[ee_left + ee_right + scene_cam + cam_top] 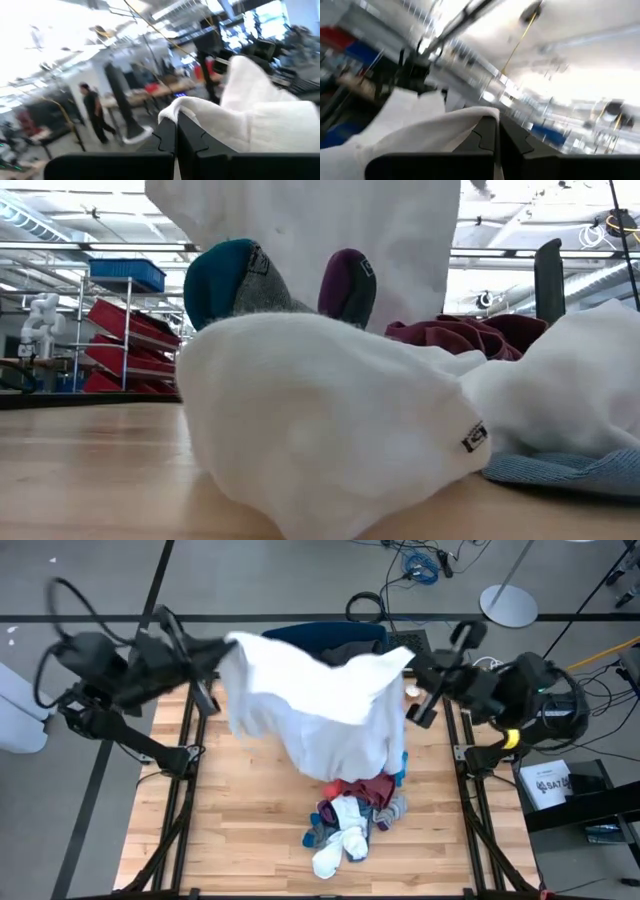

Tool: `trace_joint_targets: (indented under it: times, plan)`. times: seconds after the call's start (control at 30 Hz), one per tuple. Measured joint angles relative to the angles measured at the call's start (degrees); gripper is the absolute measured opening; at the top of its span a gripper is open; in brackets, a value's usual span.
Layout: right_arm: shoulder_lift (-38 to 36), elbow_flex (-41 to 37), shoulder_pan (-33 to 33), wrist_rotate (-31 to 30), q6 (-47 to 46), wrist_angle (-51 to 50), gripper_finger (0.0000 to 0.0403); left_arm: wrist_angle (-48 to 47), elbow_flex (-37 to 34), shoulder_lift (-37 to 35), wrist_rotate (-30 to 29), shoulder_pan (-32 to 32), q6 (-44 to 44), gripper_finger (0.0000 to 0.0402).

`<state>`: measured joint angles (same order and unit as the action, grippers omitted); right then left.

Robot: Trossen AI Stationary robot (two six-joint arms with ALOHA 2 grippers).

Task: Sort clothes
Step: Put the white polo shirt into the blue laundry organizer

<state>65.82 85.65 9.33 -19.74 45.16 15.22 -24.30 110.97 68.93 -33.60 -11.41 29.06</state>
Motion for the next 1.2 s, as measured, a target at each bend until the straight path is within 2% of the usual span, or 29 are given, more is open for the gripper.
trace_joint_targets:
  times: [0.2, 0.43, 0.57, 0.73, 0.87, 1.0, 1.1, 1.2]
  plan:
    - [1.72, 0.0, -3.27, 7.98, -3.3, 11.75, 0.0, 5.9, 1.57, -0.01, -0.08, 1.44, 8.46, 0.0]
    - [7.26, 0.0, -10.23, 13.19, -17.37, 27.87, 0.0, 19.63, 1.75, 0.03, 0.0, 1.38, 25.61, 0.0]
    - [10.62, 0.87, -14.46, 17.47, -27.76, 31.93, 0.0, 23.64, 1.76, -0.02, 0.0, 1.39, 32.17, 0.0]
    - [15.85, 7.71, -17.89, 23.11, -36.37, 30.71, 0.0, 23.94, 1.76, -0.45, 0.0, 1.38, 37.83, 0.0]
    - [20.39, 15.83, -18.8, 26.83, -40.24, 21.27, 0.0, 23.95, 1.76, -1.0, -1.39, 1.13, 40.55, 0.0]
    - [23.37, 24.88, -18.77, 27.64, -39.31, 0.74, 0.0, 19.81, 1.76, -2.59, -6.73, -0.61, 40.29, 0.0]
    - [24.33, 31.08, -18.27, 29.1, -36.57, -13.49, 0.0, 12.41, 1.74, -4.34, -9.26, -2.36, 34.68, 0.0]
    - [24.21, 34.42, -17.3, 30.26, -34.54, -21.67, 0.0, 4.46, 1.74, -5.7, -9.36, -4.04, 27.59, 0.0]
